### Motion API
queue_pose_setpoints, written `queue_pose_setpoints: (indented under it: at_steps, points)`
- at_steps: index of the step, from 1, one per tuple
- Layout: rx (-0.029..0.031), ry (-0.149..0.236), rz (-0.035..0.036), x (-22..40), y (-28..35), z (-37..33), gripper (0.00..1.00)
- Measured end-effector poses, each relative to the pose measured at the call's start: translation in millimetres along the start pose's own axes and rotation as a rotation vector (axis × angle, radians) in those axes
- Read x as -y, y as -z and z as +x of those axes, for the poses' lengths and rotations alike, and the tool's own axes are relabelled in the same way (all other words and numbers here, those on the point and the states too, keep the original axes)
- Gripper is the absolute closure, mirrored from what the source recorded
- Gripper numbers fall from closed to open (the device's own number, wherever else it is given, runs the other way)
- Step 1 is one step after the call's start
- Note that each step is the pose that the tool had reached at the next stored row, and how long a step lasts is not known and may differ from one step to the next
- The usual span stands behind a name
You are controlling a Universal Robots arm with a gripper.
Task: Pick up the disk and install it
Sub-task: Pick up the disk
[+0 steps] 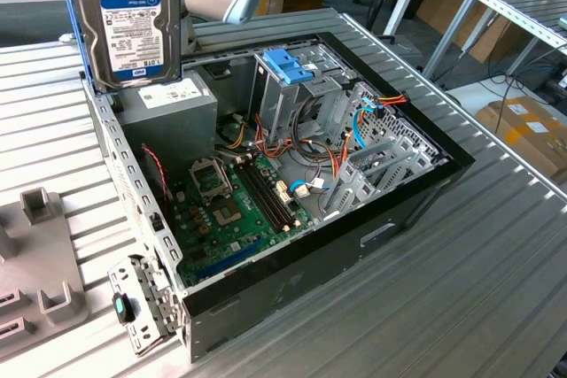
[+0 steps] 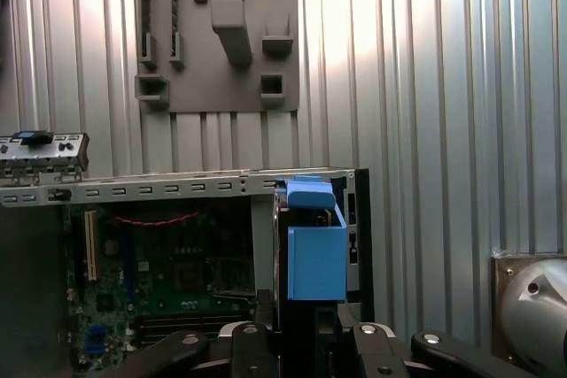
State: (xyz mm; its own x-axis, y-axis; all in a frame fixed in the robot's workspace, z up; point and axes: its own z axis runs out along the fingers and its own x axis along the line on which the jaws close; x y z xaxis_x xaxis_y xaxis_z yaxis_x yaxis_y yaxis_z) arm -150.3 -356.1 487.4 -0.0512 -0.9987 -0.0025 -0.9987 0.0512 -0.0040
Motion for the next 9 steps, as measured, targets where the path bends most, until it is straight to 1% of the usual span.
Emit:
queue_pose_setpoints:
  at_steps: [2,5,9]
  points:
    - [0.0,0.0,0.0,6.6,0.0,-0.3,0.65]
    - [0.0001,0.0,0.0001,11.8,-0.1,-0.6,0.65]
    - [0.0001,0.0,0.0001,20.4,-0.1,-1.0,0.65]
